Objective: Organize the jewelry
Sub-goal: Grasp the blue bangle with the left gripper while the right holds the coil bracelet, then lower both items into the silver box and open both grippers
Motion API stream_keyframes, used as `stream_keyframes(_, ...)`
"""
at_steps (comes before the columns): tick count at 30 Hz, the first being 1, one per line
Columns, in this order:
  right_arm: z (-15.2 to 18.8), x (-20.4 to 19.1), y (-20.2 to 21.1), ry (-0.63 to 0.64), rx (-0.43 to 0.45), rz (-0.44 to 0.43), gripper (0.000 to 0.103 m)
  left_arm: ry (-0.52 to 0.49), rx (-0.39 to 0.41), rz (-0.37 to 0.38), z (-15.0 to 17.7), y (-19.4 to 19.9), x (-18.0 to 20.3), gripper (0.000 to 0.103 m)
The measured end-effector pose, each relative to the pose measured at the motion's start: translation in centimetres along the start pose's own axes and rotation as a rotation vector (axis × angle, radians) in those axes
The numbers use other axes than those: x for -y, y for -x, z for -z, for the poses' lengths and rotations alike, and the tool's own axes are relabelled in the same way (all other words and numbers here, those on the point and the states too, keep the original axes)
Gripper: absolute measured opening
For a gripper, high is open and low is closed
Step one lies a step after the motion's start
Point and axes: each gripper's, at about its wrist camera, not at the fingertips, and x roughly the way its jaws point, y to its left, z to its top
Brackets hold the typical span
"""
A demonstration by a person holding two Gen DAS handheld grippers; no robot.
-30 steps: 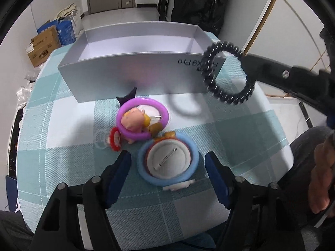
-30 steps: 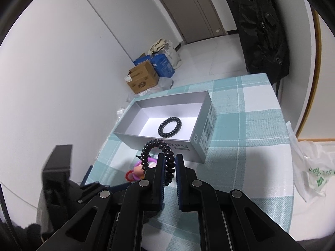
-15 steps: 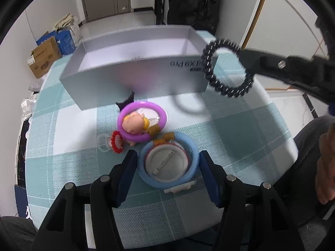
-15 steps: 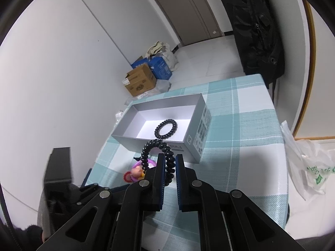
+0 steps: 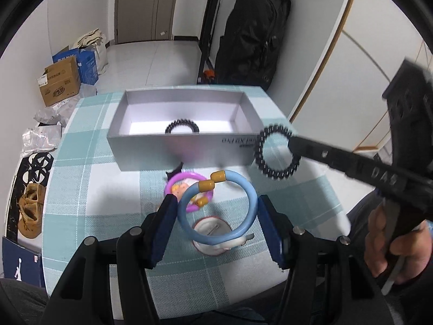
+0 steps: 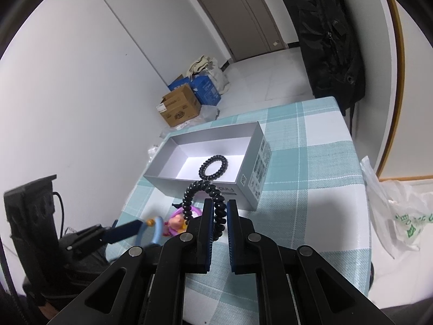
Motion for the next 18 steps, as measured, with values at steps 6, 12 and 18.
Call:
stream_keyframes(6, -0.1, 0.1, -0.1, -0.017, 0.002, -0.006, 0.009, 0.025, 0.038, 0.016, -1.0, 0.8, -0.5, 0.055)
stream_keyframes(12, -0.5, -0.5, -0.1, -0.009, 0.006, -0.021, 0.008, 0.068, 0.069, 0.039, -2.3, 1.4, -1.7, 0.055)
stream_keyframes(18, -1.6, -1.0, -0.4, 0.003, 0.007, -0.023, 0.008, 0.098, 0.084, 0.053, -3.8, 1.2, -2.8, 0.055)
